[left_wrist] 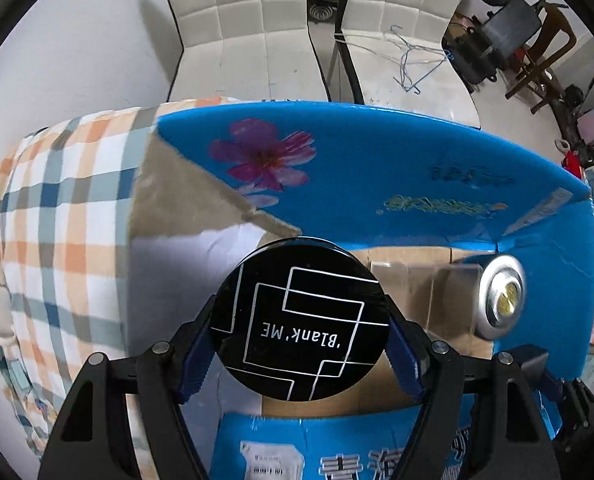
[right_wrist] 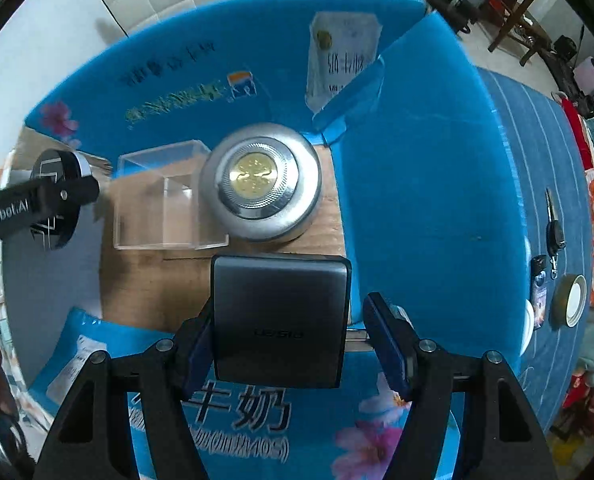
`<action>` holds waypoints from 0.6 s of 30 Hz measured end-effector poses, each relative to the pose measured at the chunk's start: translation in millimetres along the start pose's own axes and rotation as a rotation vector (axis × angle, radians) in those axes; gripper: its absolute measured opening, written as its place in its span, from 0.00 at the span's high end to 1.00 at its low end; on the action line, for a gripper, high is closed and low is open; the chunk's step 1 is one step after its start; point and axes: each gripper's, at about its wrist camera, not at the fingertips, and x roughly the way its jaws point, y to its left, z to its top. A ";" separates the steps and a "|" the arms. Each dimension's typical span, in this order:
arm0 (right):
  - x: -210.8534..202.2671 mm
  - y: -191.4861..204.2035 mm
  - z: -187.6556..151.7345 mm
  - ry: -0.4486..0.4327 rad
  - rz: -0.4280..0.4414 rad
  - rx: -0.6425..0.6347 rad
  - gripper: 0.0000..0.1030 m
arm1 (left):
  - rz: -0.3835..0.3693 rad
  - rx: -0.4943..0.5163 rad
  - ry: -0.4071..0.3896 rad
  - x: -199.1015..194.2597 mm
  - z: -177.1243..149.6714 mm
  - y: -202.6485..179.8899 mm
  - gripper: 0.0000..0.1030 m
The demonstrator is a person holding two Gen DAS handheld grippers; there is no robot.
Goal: Organize rigid objects
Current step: 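Lower the coaster and charger into the blue box and release both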
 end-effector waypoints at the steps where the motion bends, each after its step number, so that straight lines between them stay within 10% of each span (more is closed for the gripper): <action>1: 4.6 0.2 1.7 0.009 -0.006 -0.002 0.30 | 0.012 0.016 -0.001 2.2 2.2 -3.3 0.29; 18: 55.0 -4.9 21.3 0.141 0.031 0.001 0.23 | 0.004 0.032 0.104 18.0 21.6 -14.2 0.27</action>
